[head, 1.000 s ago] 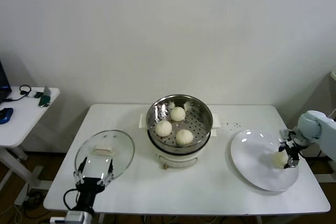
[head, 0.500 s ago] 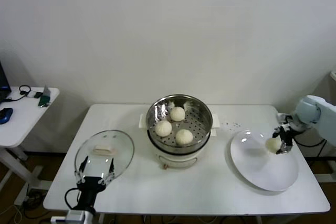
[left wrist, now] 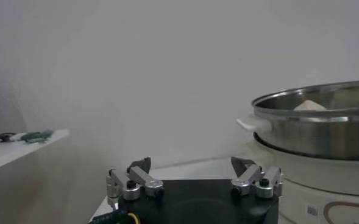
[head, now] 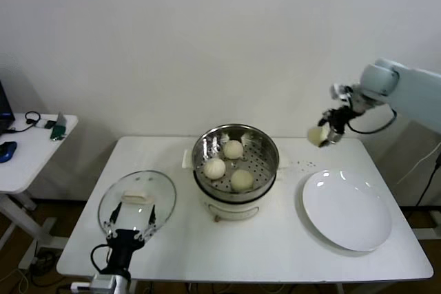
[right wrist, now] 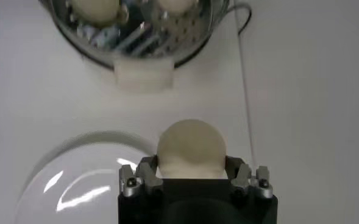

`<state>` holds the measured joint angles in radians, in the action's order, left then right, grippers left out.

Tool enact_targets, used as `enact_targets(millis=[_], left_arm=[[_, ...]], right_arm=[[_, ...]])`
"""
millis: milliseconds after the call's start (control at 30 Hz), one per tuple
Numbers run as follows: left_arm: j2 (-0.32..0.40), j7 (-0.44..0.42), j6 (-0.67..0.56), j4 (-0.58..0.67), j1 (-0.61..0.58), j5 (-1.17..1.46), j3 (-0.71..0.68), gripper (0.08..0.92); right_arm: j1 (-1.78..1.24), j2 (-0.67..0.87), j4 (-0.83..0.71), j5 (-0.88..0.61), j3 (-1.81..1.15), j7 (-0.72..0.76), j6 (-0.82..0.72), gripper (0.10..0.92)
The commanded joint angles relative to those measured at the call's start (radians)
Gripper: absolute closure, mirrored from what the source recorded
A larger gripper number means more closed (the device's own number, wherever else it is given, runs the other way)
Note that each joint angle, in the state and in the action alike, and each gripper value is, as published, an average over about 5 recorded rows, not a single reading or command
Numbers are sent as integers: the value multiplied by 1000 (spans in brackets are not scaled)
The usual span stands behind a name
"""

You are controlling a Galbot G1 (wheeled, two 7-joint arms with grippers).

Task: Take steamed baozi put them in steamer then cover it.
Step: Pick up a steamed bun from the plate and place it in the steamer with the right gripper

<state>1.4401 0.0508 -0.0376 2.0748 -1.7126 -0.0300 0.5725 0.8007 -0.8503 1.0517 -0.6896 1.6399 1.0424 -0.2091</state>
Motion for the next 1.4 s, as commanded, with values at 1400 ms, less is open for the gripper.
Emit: enact_targets(millis=[1400], left_arm=[[-35, -1, -12, -31, 8, 28, 17, 177]], right_arm=[[-95, -449, -1, -153, 197, -131, -145, 248]])
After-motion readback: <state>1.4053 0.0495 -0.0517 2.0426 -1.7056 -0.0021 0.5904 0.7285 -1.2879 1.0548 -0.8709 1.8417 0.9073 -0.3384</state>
